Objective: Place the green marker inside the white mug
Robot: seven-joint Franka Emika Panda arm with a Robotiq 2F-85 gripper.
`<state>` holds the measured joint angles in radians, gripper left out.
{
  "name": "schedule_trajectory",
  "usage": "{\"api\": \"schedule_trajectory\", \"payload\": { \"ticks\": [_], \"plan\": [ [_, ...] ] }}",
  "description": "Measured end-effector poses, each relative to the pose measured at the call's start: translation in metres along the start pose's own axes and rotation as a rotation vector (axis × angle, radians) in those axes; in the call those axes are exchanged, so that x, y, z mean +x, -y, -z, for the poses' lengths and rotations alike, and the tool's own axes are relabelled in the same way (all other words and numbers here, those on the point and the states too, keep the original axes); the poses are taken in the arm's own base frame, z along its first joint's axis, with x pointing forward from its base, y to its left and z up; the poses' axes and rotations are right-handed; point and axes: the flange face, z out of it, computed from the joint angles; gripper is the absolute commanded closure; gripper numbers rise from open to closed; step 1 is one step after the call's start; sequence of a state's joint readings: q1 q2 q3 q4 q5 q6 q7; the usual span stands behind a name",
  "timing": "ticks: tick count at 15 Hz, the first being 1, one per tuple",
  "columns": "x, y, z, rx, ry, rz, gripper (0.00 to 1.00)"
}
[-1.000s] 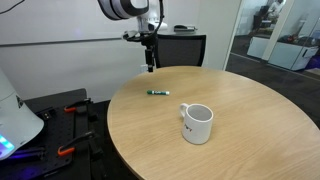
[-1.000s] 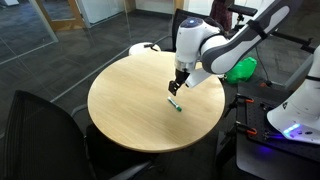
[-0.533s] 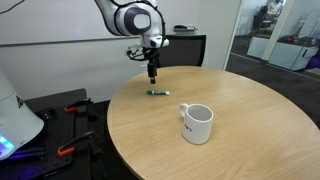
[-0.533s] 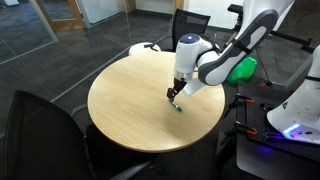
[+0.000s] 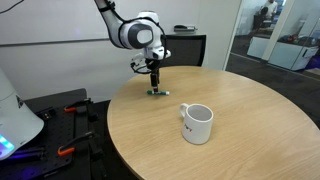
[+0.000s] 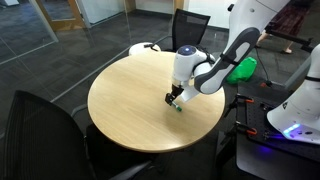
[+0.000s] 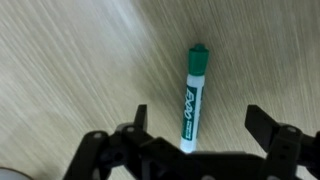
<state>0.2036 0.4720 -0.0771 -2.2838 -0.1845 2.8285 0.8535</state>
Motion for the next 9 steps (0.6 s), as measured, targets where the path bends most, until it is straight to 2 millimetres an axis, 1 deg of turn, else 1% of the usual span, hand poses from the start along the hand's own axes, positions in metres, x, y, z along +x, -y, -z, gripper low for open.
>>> {"api": "schedule_trajectory", "payload": {
  "ticks": [3,4,5,7,9],
  "plan": [
    [0.005,0.003,-0.008,-0.009,-0.004,-0.01,0.0],
    [0.007,0.004,-0.01,-0.01,-0.005,-0.013,0.04],
    [0.008,0.004,-0.012,-0.012,-0.006,-0.016,0.26],
    [0.011,0.005,-0.016,-0.014,-0.007,-0.023,0.3],
    [0.014,0.006,-0.019,-0.013,-0.007,-0.034,0.47]
  ]
}}
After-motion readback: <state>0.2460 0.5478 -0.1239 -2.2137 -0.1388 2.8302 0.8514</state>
